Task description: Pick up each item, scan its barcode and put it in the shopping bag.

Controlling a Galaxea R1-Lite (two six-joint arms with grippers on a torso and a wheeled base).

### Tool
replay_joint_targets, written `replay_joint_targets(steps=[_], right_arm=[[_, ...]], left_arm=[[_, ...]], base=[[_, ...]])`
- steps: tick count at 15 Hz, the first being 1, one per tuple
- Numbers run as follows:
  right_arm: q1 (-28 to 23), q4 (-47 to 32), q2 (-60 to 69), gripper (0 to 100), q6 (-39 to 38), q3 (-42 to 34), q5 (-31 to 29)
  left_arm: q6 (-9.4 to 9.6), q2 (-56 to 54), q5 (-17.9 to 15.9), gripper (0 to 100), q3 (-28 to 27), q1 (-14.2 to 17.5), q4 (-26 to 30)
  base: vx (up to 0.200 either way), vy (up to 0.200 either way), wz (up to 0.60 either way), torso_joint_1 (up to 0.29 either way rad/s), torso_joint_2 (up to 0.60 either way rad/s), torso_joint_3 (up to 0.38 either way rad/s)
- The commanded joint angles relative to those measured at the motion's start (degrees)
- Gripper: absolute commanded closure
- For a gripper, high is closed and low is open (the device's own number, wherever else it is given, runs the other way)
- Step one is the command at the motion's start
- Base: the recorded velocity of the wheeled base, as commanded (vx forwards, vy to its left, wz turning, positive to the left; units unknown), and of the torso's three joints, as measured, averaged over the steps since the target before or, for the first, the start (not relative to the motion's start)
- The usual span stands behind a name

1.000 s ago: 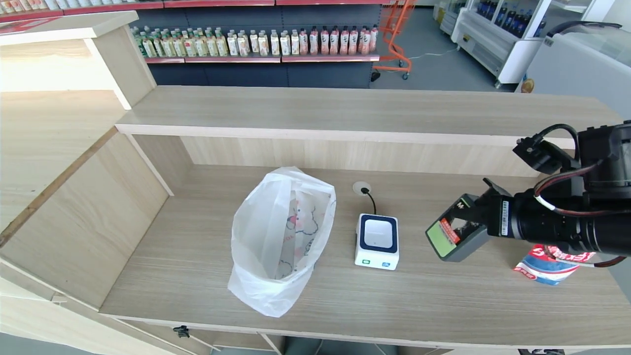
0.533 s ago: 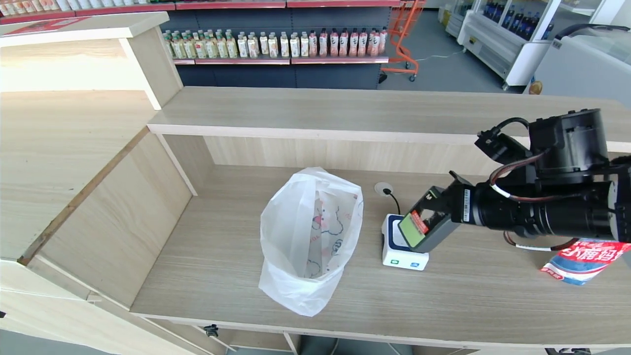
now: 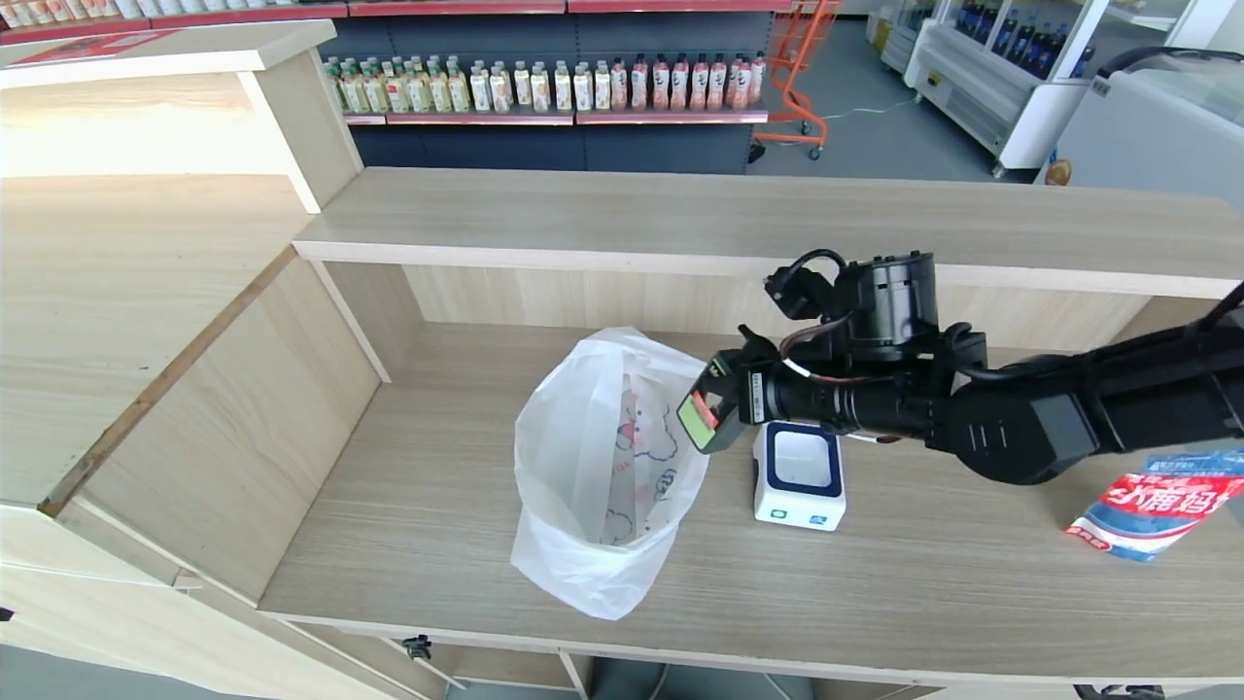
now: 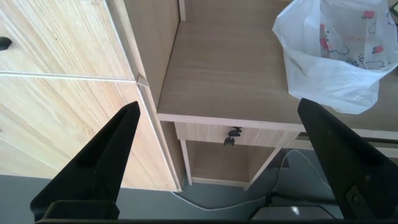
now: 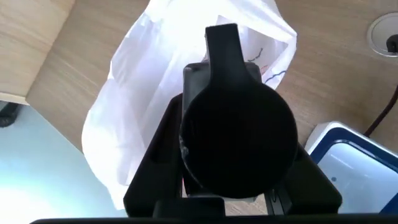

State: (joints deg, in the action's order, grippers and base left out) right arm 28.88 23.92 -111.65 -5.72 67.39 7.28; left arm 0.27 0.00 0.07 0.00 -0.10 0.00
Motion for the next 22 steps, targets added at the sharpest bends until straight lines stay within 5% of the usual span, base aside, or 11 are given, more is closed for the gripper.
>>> replay_joint_targets(steps=[1,7,12,16,17,20,22], right_arm=[[1.9,2.0,-8.1,100,1.9,2.6,0.2],[5.0,2.7,-17.5,100,9.5,13.9,0.1],[5.0,3.2,-21.5,100,24.1,15.0,0.0],[4.7,3.5,-23.3,100,24.9,16.0,0.0],[4.6,3.5,-23.6,0,24.4,17.1,0.1],[4.7,3.3,-22.6,0,19.4,17.1,0.9],[4.7,3.0,-17.8,0,7.6,13.7,1.2]], left_arm=[[0.00,0.1,0.0,0,0.0,0.0,0.0],[0.00,0.0,0.0,0,0.0,0.0,0.0],[0.00,0.1,-0.1,0,0.0,0.0,0.0],[0.00,0.1,-0.1,0,0.0,0.0,0.0],[0.00,0.1,0.0,0,0.0,0.0,0.0],[0.00,0.1,0.0,0,0.0,0.0,0.0],[0.00,0.0,0.0,0,0.0,0.0,0.0]], base=[[0.000,0.000,0.00,0.000,0.00,0.000],[0.000,0.000,0.00,0.000,0.00,0.000],[0.000,0.000,0.00,0.000,0.00,0.000],[0.000,0.000,0.00,0.000,0.00,0.000],[0.000,0.000,0.00,0.000,0.00,0.000],[0.000,0.000,0.00,0.000,0.00,0.000],[0.000,0.000,0.00,0.000,0.00,0.000]])
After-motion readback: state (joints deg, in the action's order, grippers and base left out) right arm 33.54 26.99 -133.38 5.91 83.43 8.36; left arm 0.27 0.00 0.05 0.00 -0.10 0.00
